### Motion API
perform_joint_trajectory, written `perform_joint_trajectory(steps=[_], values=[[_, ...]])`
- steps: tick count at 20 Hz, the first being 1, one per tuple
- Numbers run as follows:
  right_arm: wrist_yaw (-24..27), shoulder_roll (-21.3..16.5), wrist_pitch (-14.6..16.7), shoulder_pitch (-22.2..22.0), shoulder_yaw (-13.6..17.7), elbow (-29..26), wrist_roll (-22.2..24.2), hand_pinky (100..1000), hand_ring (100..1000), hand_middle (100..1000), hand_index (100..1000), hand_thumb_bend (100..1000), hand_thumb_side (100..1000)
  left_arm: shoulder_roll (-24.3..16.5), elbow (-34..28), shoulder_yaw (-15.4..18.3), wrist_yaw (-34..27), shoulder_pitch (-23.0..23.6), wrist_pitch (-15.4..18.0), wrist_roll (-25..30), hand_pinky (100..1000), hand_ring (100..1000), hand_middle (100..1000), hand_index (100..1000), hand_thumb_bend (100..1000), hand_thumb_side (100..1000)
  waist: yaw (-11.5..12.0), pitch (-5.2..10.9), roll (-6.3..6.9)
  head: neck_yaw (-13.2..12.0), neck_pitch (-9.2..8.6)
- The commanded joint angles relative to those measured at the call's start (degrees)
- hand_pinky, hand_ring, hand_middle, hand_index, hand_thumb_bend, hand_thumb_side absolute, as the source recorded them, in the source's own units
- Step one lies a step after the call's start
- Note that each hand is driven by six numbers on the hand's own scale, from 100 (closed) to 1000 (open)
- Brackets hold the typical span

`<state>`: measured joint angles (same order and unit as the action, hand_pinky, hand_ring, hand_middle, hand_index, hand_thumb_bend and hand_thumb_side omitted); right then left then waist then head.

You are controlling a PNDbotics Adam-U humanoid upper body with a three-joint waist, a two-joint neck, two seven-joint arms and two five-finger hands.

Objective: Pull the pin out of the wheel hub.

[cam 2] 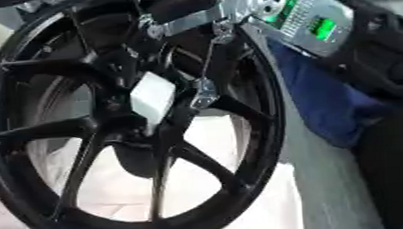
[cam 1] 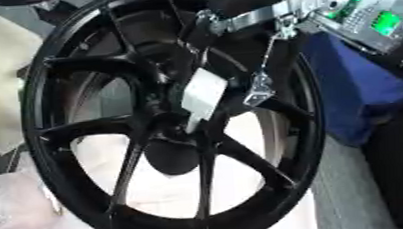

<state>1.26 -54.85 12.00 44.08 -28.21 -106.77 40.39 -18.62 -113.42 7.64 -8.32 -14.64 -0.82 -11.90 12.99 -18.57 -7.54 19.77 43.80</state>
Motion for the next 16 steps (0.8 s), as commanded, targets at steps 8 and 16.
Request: perform_joint_trajectory(steps=[8,16], values=[[0.7,-2.5,-0.6,-1.2,1.4,-1.2,-1.8,826,770,685,725,392,123,-0.3,-1.2,0.5,0.1,-0.6,0.0,-0.1,961,523,521,738,360,695,0.1,0.64,0.49,-0.1,0.31],[2.2,-2.8,-0.9,-0.8,1.5,-1.9,-1.4,825,768,682,722,409,132,-0.2,-1.2,0.7,0.1,-0.5,-0.1,-0.1,962,524,522,740,362,695,-0.2,0.82,0.47,-0.6,0.31]])
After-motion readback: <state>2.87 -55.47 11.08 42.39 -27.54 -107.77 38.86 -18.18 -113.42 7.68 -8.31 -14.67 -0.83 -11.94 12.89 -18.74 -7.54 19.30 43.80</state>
